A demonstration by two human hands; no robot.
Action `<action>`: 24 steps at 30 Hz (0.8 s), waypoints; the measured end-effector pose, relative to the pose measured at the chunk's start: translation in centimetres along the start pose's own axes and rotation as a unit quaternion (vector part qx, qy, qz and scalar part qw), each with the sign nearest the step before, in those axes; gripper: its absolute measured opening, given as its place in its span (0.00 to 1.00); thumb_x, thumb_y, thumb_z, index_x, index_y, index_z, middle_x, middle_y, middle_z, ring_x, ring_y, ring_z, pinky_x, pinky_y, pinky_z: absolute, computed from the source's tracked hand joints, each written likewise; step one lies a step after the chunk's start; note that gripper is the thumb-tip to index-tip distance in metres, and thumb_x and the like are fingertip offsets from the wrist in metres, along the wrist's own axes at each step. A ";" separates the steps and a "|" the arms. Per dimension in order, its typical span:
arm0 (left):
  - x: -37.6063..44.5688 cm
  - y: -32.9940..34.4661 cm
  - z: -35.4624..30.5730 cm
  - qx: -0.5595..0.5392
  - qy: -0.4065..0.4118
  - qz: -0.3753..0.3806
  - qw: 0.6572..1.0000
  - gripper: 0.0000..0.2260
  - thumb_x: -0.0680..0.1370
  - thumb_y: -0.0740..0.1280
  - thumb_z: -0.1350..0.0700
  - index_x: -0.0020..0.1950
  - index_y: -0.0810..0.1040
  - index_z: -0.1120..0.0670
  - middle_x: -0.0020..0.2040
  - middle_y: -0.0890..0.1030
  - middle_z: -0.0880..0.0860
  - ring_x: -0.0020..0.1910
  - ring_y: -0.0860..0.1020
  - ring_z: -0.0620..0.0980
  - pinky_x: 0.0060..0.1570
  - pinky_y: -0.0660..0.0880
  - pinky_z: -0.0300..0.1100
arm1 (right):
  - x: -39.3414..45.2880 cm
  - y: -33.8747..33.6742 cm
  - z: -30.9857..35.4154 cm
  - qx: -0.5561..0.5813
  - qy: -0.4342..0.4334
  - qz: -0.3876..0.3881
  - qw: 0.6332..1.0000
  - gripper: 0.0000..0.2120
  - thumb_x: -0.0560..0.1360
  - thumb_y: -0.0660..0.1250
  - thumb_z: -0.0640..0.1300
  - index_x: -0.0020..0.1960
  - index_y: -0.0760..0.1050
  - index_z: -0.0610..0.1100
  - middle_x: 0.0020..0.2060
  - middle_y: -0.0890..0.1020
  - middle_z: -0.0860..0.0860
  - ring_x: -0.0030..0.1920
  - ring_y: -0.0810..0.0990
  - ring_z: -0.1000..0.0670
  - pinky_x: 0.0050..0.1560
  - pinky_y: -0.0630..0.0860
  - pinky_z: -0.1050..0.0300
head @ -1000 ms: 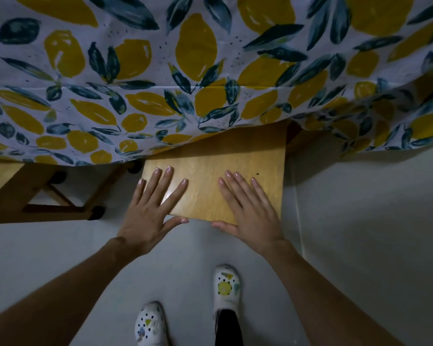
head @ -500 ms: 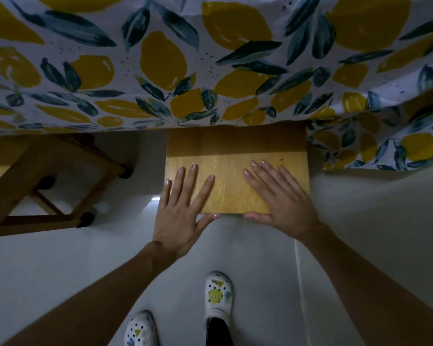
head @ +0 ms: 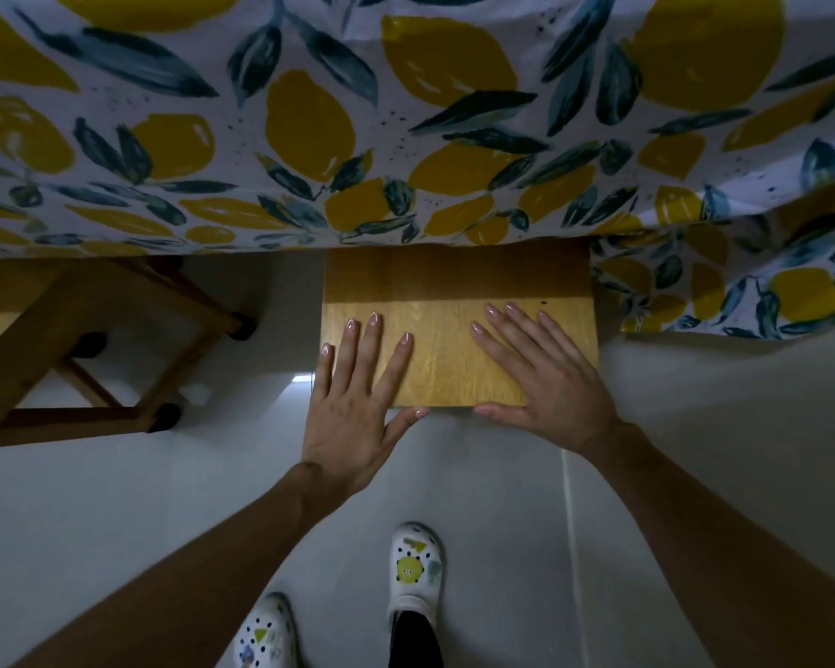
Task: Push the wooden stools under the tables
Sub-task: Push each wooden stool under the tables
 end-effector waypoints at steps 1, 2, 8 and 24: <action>0.0 0.0 0.0 -0.002 0.000 0.002 1.000 0.33 0.78 0.47 0.34 0.78 0.43 0.47 0.79 0.41 0.55 0.77 0.38 0.56 0.74 0.41 0.55 | 0.0 -0.1 0.1 0.004 0.002 -0.001 1.000 0.41 0.75 0.53 0.71 0.79 0.51 0.48 0.78 0.55 0.48 0.78 0.51 0.48 0.77 0.52 0.45; 0.0 0.0 0.1 -0.007 0.000 0.005 1.000 0.33 0.78 0.47 0.34 0.78 0.42 0.47 0.79 0.40 0.55 0.77 0.38 0.55 0.74 0.41 0.55 | 0.0 -0.1 0.2 0.007 0.005 0.000 1.000 0.40 0.75 0.54 0.71 0.79 0.52 0.48 0.78 0.55 0.48 0.78 0.51 0.48 0.77 0.52 0.45; -0.1 -0.6 0.6 -0.068 0.026 0.030 0.997 0.29 0.80 0.45 0.38 0.78 0.41 0.48 0.78 0.37 0.55 0.76 0.34 0.54 0.75 0.38 0.54 | -0.1 -0.8 1.5 0.015 0.039 0.038 0.998 0.39 0.76 0.51 0.68 0.79 0.49 0.47 0.79 0.51 0.49 0.79 0.47 0.48 0.76 0.51 0.41; -10.5 -5.4 28.4 -0.264 -0.097 -0.086 0.956 0.25 0.82 0.48 0.47 0.78 0.49 0.53 0.79 0.44 0.50 0.77 0.39 0.45 0.75 0.37 0.44 | 13.0 -0.8 27.9 0.111 0.119 -0.032 0.986 0.39 0.77 0.45 0.68 0.78 0.54 0.42 0.78 0.53 0.45 0.78 0.48 0.47 0.77 0.42 0.44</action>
Point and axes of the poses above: each hand's wrist, its own x-axis towards the middle knuckle, its own y-axis out of the palm, z = x × y, the point moved 4 cm from there along x, towards the middle knuckle
